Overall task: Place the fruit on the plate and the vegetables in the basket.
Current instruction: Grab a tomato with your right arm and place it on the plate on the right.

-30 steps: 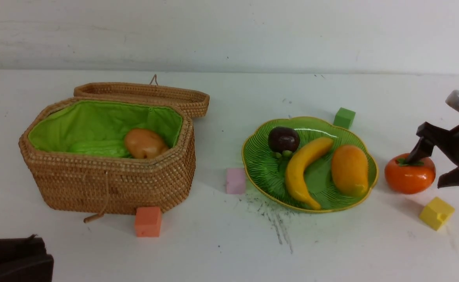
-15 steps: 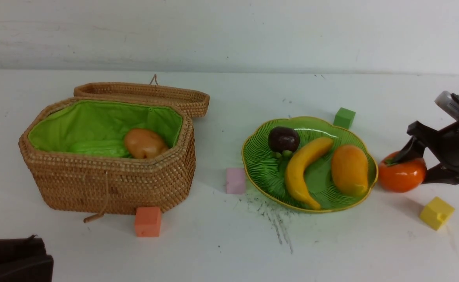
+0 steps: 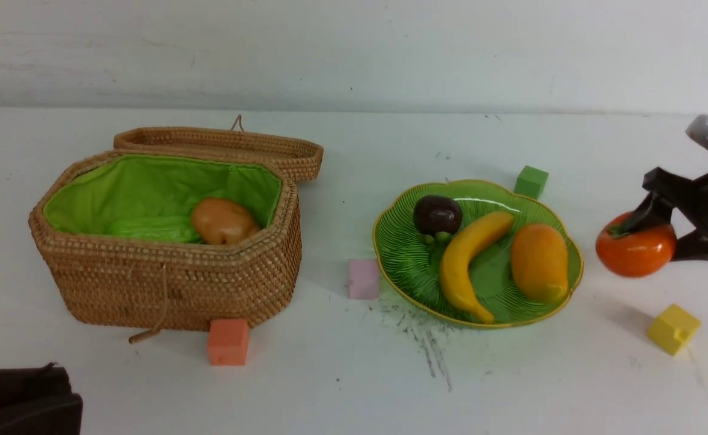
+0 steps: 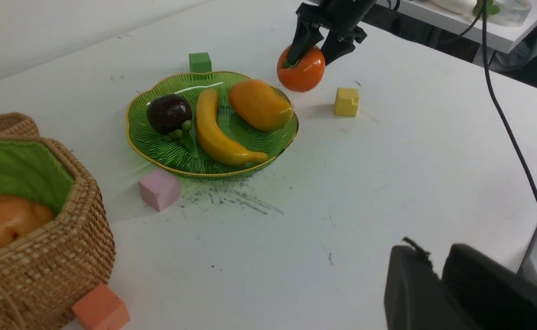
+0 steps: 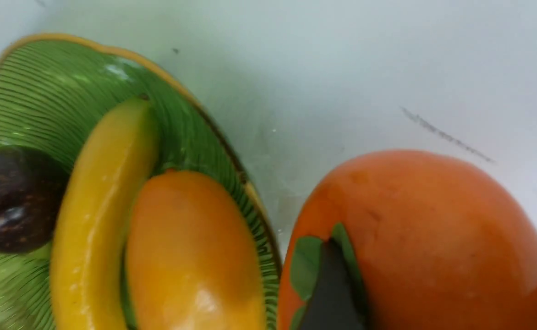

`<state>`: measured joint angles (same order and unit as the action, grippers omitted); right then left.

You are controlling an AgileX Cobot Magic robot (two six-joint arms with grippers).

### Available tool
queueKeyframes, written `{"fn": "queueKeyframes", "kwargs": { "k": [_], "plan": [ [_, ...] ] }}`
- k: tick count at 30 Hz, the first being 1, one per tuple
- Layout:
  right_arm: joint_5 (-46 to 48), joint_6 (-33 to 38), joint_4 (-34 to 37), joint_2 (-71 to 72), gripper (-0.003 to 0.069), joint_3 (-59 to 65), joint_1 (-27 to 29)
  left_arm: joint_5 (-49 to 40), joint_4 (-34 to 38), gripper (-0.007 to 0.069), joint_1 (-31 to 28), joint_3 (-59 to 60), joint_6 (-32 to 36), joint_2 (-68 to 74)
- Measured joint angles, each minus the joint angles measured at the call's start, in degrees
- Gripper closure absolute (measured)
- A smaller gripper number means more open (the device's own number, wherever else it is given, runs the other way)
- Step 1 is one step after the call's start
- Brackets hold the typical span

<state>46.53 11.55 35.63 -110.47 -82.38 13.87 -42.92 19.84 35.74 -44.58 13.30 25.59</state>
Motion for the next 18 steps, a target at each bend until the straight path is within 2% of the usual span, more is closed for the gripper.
{"fn": "queueKeyframes", "kwargs": {
  "k": [4, 7, 12, 14, 15, 18],
  "plan": [
    [2.94, 0.00, -0.94, 6.71, 0.0151, 0.00, -0.48, 0.25, -1.02, 0.0523, 0.00, 0.00, 0.00, 0.00],
    [5.52, 0.00, -0.72, 11.79, 0.0151, 0.00, -3.15, 2.32, -4.71, 0.0522, 0.00, 0.00, -1.09, 0.00],
    [3.78, 1.47, 0.89, 16.95, 0.0151, 0.00, -16.71, 6.89, -17.38, 0.0523, 0.00, 0.00, -11.59, 0.00],
    [2.70, 1.66, 0.84, 16.82, 0.0151, 0.00, -18.78, 7.04, -19.84, 0.0523, 0.00, 0.00, -14.71, 0.00],
    [-0.48, 1.81, 0.48, 15.60, 0.0151, 0.00, -23.30, 6.92, -24.05, 0.0523, 0.00, 0.00, -18.35, 0.00],
    [-3.93, 1.86, -0.57, 13.27, 0.0151, 0.00, -26.74, 6.41, -28.45, 0.0522, 0.00, 0.00, -23.69, 0.00]
  ]
}}
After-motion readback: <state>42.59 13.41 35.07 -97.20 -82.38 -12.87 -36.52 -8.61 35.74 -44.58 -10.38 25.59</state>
